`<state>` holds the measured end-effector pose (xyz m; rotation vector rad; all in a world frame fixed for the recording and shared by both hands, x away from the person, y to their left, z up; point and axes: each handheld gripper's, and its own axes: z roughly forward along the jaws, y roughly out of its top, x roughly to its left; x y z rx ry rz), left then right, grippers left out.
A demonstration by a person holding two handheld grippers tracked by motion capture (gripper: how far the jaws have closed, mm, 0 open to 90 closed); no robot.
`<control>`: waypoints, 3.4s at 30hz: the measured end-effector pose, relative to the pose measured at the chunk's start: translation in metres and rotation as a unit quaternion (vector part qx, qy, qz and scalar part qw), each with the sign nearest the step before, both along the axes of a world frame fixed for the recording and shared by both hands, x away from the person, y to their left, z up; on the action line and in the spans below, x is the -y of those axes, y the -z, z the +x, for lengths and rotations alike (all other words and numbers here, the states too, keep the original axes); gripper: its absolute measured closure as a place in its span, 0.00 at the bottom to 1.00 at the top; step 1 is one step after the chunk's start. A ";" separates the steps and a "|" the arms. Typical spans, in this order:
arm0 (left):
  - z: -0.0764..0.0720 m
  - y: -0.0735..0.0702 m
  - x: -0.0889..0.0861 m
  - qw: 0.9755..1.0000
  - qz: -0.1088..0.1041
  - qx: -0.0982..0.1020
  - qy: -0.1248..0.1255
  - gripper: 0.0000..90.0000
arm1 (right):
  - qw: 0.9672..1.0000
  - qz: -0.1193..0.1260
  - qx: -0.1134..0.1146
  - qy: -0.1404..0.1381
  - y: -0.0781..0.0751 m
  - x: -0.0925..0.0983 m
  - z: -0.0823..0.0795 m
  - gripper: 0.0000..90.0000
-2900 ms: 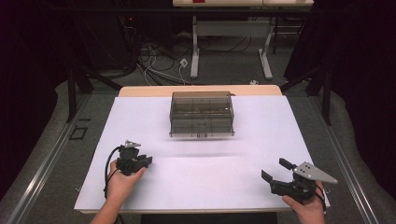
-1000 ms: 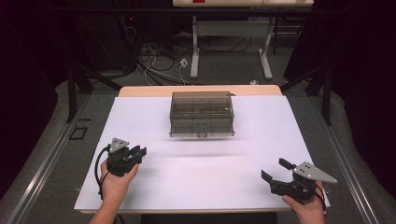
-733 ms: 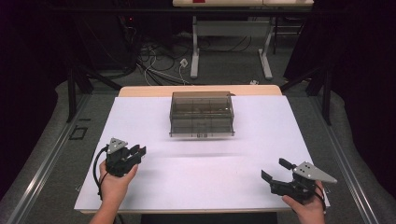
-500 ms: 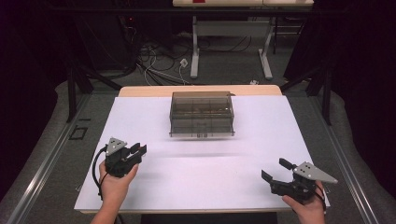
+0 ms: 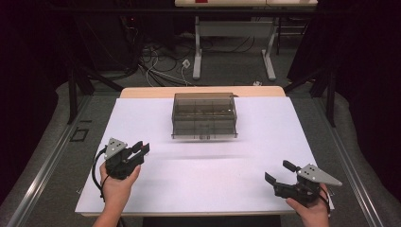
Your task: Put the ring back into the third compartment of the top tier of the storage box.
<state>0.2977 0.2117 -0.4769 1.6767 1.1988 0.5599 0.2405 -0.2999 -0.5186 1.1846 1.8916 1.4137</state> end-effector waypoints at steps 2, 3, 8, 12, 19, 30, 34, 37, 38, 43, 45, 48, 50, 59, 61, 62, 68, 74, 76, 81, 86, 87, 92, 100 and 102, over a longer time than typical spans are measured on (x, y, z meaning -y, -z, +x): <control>-0.001 -0.003 0.002 1.000 -0.001 0.004 0.003 0.76 | 1.000 0.001 0.000 0.000 0.000 0.000 0.000 0.16; -0.001 -0.004 0.003 1.000 -0.002 0.005 0.004 0.76 | 1.000 0.003 0.004 0.002 0.001 0.000 0.000 0.16; -0.001 -0.009 0.009 1.000 -0.001 0.010 0.012 0.76 | 1.000 -0.002 -0.002 0.004 0.000 0.000 0.000 0.16; 0.000 -0.015 0.017 1.000 0.004 0.014 0.024 0.76 | 1.000 -0.001 -0.003 0.005 0.001 0.001 0.000 0.16; 0.005 -0.024 0.030 0.999 0.002 0.022 0.037 0.76 | 1.000 -0.001 0.001 0.006 0.001 0.001 0.000 0.16; 0.016 -0.036 0.049 0.998 0.002 0.025 0.056 0.76 | 1.000 0.000 -0.001 0.006 0.001 0.002 0.000 0.16; 0.020 -0.040 0.056 0.998 0.004 0.024 0.063 0.76 | 1.000 0.001 -0.001 0.006 0.001 0.002 0.000 0.16; 0.024 -0.042 0.062 0.997 0.003 0.025 0.068 0.76 | 1.000 -0.001 0.000 0.007 0.001 0.002 0.000 0.16; 0.025 -0.043 0.064 0.997 0.002 0.025 0.070 0.76 | 1.000 0.001 0.000 0.007 0.001 0.002 0.000 0.16; 0.031 -0.047 0.073 0.997 -0.003 0.025 0.077 0.76 | 1.000 0.003 0.000 0.007 0.001 0.002 0.000 0.16; 0.033 -0.048 0.076 0.997 -0.003 0.024 0.080 0.76 | 1.000 0.001 -0.001 0.008 0.001 0.002 0.000 0.16; 0.035 -0.050 0.082 0.996 -0.005 0.025 0.082 0.76 | 1.000 0.002 -0.001 0.009 0.001 0.002 0.000 0.16; 0.037 -0.051 0.085 0.996 -0.004 0.025 0.084 0.76 | 1.000 0.002 -0.001 0.009 0.001 0.002 0.000 0.16; 0.045 -0.056 0.100 0.995 -0.002 0.029 0.092 0.76 | 1.000 0.003 -0.003 0.009 0.001 0.002 0.000 0.16; 0.047 -0.057 0.104 0.995 -0.004 0.028 0.092 0.76 | 1.000 0.003 -0.004 0.008 0.001 0.002 0.000 0.16; 0.048 -0.057 0.105 0.995 -0.003 0.027 0.093 0.76 | 1.000 0.003 -0.004 0.008 0.001 0.002 0.000 0.16; 0.053 -0.057 0.115 0.995 -0.002 0.025 0.097 0.76 | 1.000 0.004 -0.003 0.009 0.001 0.003 0.000 0.16; 0.060 -0.058 0.125 0.995 -0.002 0.025 0.099 0.76 | 1.000 0.003 -0.004 0.010 0.001 0.003 0.000 0.16; 0.061 -0.060 0.129 0.995 -0.002 0.024 0.100 0.76 | 1.000 0.004 -0.003 0.009 0.001 0.003 0.000 0.16; 0.066 -0.062 0.139 0.994 -0.002 0.025 0.105 0.76 | 1.000 0.004 -0.003 0.009 0.001 0.003 0.000 0.16; 0.070 -0.062 0.150 0.994 0.001 0.023 0.109 0.76 | 1.000 0.006 -0.004 0.010 0.001 0.003 -0.001 0.16; 0.070 -0.062 0.152 0.994 0.002 0.023 0.110 0.76 | 1.000 0.006 -0.004 0.010 0.001 0.003 -0.001 0.16; 0.074 -0.061 0.161 0.994 0.000 0.021 0.111 0.76 | 1.000 0.005 -0.002 0.009 0.001 0.004 0.000 0.16; 0.081 -0.059 0.171 0.994 0.001 0.017 0.111 0.76 | 1.000 0.005 -0.002 0.010 0.001 0.004 0.000 0.16; 0.083 -0.058 0.175 0.994 0.001 0.015 0.111 0.76 | 1.000 0.006 -0.004 0.010 0.001 0.004 -0.001 0.16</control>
